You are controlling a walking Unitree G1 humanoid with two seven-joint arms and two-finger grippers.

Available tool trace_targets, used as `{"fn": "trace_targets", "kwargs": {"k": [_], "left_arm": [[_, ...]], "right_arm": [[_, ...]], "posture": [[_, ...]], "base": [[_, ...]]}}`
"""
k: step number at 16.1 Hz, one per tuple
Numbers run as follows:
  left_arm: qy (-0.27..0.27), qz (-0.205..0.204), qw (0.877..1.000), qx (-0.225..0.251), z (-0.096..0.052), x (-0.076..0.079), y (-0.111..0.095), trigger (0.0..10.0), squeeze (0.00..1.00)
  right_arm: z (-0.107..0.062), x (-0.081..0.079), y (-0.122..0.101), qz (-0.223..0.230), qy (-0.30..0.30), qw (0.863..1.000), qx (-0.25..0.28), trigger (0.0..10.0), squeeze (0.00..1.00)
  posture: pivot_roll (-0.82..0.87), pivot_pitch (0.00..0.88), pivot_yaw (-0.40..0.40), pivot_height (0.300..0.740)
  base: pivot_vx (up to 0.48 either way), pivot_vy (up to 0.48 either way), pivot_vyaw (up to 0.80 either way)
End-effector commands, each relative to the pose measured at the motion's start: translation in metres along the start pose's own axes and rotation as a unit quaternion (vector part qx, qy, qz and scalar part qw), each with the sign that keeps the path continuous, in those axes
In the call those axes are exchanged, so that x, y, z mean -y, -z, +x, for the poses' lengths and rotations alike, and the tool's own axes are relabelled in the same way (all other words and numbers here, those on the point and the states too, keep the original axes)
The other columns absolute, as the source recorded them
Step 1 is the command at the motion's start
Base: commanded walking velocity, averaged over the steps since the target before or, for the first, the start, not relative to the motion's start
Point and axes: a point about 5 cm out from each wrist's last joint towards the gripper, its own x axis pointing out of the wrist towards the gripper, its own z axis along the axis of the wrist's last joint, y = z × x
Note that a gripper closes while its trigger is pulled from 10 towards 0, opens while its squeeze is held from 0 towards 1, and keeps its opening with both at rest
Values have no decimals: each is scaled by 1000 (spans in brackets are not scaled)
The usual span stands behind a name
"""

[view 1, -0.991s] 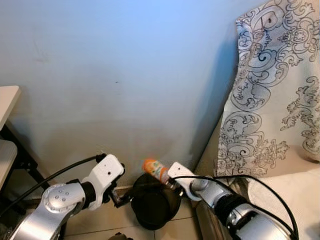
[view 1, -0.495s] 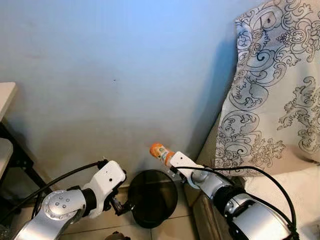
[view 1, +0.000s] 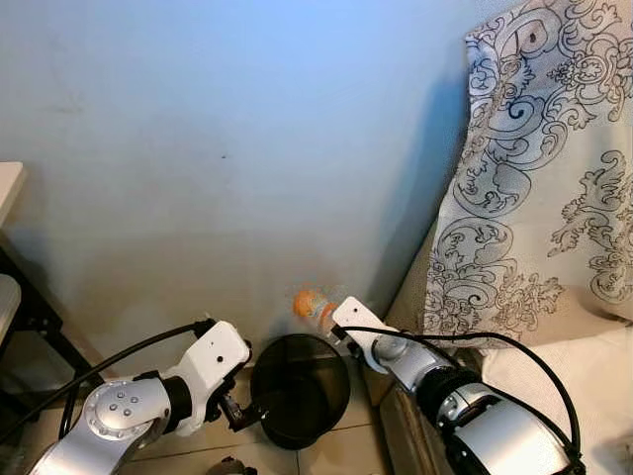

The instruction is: Clean up the room

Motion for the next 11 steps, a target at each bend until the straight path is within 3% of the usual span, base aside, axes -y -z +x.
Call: {"fn": "trace_targets", "kwargs": {"k": [1,7,9,10,11], "left_arm": [[6,4,1000,5,0,5,-3,10000,0],[2,5,1000,5,1,3,-3,10000,0],[-6,1,1000,11,3,1,-5,10000,0],[-22,-3,1000,22,6,-3,-9,10000,0],[-38,-4,999,32,8,-6,-12,10000,0]], "right_arm": [[0,2,1,15,1,1000,-2,10000,1000],[1,-7,2,63,-23,998,14,10000,1000],[0,-6,-4,92,-36,994,41,10000,1000],[-2,0,-10,128,-39,988,74,10000,957],[-4,7,-13,157,-37,982,103,10000,0]], "posture": [[64,37,-97,740],[59,31,-92,740],[56,24,-91,740],[54,13,-90,740],[50,2,-86,740]], "base": [[0,0,0],[0,0,0],[0,0,0],[0,0,0],[0,0,0]]}}
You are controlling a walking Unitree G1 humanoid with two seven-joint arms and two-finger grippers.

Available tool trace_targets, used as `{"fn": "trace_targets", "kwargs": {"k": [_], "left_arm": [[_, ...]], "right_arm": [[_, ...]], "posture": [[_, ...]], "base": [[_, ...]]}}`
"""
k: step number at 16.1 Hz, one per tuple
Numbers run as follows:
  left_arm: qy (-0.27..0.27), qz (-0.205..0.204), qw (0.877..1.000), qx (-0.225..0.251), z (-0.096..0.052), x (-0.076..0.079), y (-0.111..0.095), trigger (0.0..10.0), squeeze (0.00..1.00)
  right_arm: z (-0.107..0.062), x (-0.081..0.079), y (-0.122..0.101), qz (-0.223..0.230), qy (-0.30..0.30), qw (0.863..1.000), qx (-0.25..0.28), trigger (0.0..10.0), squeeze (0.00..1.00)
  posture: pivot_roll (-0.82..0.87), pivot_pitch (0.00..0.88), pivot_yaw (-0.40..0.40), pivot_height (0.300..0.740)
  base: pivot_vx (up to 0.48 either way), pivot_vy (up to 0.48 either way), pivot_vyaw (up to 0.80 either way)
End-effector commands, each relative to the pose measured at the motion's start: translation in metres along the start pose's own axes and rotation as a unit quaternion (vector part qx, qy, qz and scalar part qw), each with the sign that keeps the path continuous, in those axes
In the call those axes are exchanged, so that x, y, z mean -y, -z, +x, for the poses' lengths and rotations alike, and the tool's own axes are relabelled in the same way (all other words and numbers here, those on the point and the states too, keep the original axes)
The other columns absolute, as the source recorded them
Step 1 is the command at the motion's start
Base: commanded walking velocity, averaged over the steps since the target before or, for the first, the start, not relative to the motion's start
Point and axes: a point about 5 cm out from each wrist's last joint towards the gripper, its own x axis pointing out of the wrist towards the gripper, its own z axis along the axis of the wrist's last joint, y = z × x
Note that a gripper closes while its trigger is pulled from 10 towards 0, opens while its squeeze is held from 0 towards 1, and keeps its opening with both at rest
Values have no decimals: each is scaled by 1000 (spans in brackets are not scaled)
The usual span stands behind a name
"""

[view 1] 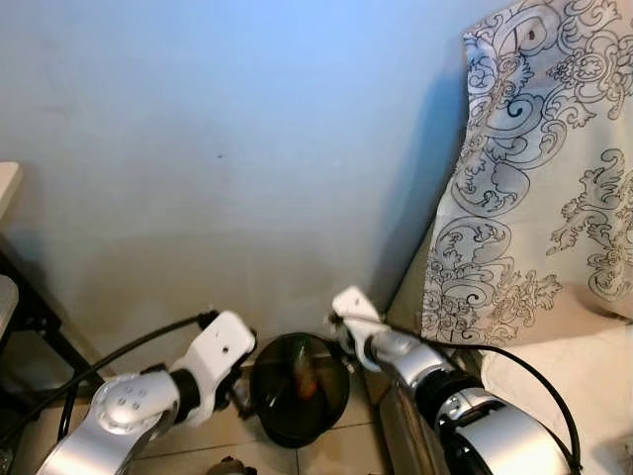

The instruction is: Clean up the room

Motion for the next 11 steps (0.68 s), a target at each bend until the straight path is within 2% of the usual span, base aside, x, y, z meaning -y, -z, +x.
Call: {"fn": "trace_targets", "kwargs": {"k": [1,3,4,5,6,7,8,9,10,11], "left_arm": [[-27,-1,1000,8,3,-6,-2,10000,0],[-48,8,998,28,10,-10,-9,10000,0],[-65,12,997,48,15,-14,-17,10000,0],[-70,14,996,62,18,-15,-23,10000,0],[-85,12,993,87,25,-18,-34,10000,0],[-91,11,992,92,26,-19,-37,10000,0],[-111,12,987,116,30,-21,-46,10000,0],[-119,13,985,126,31,-22,-51,10000,0],[-136,13,981,140,34,-22,-55,10000,0],[-157,-2,976,152,35,-22,-60,10000,0]], "right_arm": [[-8,16,-2,41,8,998,43,10000,0],[-30,30,-4,59,26,993,98,10000,0],[-53,38,-7,66,55,987,137,10000,0],[-65,41,-10,73,71,982,162,10000,0],[-85,44,-17,101,93,970,202,10000,0],[-89,46,-19,105,103,967,208,10000,0],[-104,50,-25,108,137,955,241,10000,0],[-109,52,-29,115,152,947,257,10000,0],[-121,54,-34,138,176,933,283,10000,0],[-133,57,-38,151,204,920,298,10000,0]], "posture": [[39,0,-74,740],[18,0,-49,740],[-1,0,-30,740],[-16,0,-15,740],[-36,0,10,740],[-40,0,14,740],[-55,0,33,740],[-55,0,33,740],[-66,0,42,740],[-70,0,45,740]], "base": [[0,0,0],[0,0,0],[0,0,0],[0,0,0],[0,0,0],[0,0,0],[0,0,0],[0,0,0],[0,0,0],[0,0,-800]]}}
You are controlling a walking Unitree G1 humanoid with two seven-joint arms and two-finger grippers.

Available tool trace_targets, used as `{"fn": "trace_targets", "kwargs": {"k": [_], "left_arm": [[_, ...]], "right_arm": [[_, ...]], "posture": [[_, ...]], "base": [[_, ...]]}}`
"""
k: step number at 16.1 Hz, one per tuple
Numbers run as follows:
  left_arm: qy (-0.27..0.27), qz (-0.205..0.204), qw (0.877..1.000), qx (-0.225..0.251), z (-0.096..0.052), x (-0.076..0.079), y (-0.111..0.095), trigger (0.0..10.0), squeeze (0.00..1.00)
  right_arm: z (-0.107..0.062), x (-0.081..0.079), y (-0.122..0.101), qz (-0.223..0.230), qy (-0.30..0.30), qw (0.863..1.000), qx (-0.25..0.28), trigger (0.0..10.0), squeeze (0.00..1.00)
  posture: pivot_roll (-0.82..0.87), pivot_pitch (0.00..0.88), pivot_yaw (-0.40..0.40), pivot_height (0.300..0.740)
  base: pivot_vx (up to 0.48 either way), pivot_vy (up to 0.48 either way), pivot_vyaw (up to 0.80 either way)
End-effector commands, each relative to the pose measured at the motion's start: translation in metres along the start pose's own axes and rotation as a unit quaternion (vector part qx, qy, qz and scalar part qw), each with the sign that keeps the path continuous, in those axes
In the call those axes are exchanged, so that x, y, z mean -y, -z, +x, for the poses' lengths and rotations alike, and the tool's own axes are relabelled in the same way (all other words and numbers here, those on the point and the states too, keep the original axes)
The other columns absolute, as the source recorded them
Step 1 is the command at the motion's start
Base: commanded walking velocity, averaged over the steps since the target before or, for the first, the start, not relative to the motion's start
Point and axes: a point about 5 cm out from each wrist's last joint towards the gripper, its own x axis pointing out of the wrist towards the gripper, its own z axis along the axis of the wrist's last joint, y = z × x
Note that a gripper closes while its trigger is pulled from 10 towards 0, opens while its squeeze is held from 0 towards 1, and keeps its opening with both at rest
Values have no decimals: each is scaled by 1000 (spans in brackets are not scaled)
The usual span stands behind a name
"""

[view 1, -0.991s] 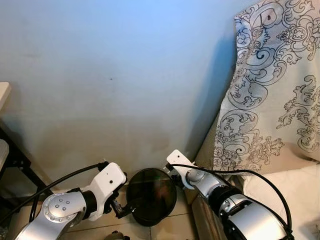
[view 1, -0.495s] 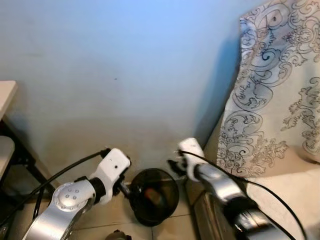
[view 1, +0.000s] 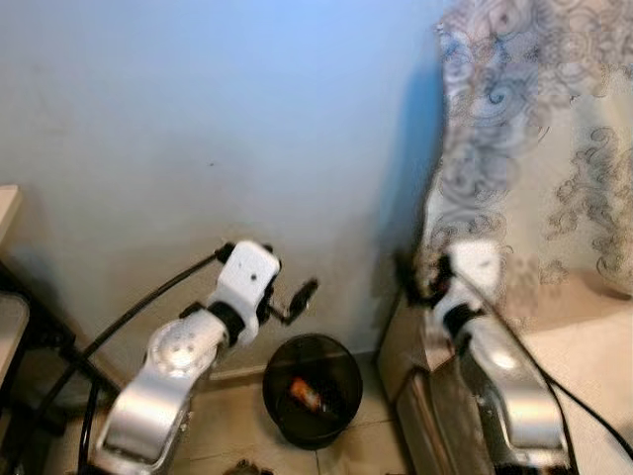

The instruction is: Clean up the room

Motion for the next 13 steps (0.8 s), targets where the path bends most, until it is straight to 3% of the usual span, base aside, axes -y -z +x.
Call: {"fn": "trace_targets", "kwargs": {"k": [1,3,4,9,13], "left_arm": [[-31,-3,999,8,3,-5,-4,10000,0],[-50,-9,999,11,4,-6,-5,10000,0],[-65,2,998,12,4,-10,-7,10000,0],[-94,-8,995,22,-1,-16,-9,10000,0],[-107,-11,994,22,-4,-19,-8,10000,0]], "right_arm": [[-7,11,-9,14,41,999,13,10000,0],[-11,14,-15,20,60,998,23,10000,0],[-12,19,-15,1,89,996,16,10000,0],[-11,14,-21,14,67,997,19,10000,0],[-8,17,-17,-8,85,996,9,10000,0]], "posture": [[-74,0,49,740],[-77,0,51,740],[-66,0,43,740],[-34,0,17,740],[-9,0,2,740]], "base": [[0,0,-800],[0,0,-800],[0,0,-788],[0,0,-788],[0,0,-783]]}}
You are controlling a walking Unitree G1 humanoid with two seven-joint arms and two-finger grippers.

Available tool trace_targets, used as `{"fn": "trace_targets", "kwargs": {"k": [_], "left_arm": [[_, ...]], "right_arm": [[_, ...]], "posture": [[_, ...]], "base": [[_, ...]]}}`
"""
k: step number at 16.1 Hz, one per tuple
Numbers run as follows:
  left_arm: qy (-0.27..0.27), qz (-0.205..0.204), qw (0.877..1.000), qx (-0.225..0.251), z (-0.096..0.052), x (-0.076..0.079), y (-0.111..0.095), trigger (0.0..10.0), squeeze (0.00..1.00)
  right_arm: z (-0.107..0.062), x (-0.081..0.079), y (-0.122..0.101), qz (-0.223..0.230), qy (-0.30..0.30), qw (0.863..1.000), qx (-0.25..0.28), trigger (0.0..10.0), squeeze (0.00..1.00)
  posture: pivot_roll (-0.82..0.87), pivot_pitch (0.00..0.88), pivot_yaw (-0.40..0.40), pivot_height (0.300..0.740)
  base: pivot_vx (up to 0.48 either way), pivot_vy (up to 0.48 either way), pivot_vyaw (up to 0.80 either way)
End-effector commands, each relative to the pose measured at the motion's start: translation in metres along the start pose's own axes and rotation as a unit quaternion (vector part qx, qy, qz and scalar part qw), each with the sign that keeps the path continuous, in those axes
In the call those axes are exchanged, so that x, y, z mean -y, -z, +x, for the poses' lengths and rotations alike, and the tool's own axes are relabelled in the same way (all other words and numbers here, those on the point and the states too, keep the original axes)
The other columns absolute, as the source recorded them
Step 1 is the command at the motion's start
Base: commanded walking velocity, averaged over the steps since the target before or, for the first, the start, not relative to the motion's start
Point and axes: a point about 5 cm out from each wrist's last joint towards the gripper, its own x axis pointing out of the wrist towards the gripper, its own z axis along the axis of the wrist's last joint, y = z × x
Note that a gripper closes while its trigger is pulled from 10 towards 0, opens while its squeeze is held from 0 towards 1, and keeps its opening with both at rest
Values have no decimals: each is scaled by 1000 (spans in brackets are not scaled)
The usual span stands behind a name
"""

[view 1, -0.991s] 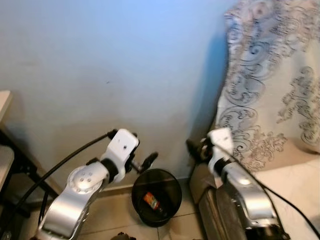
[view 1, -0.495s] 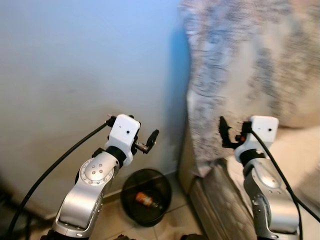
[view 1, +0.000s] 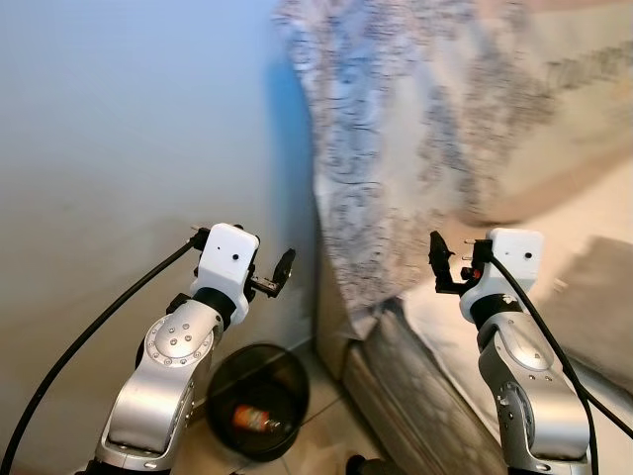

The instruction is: Clean up the room

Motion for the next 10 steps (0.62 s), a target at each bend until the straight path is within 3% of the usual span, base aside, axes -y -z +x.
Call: {"fn": "trace_targets", "kwargs": {"k": [1,6,10], "left_arm": [[-22,0,1000,6,-2,-6,-3,10000,0],[-52,-5,999,0,-1,-22,-2,10000,0],[-45,-10,999,-8,-3,-18,2,10000,0]], "right_arm": [[2,-2,1,-9,-1,1000,-12,10000,0],[0,0,16,-21,18,998,-62,10000,0],[-1,5,20,3,37,995,-93,10000,0]], "posture": [[-8,0,6,740],[-10,0,13,740],[-9,0,10,740]], "base": [[0,0,-781],[0,0,-784],[0,0,-789]]}}
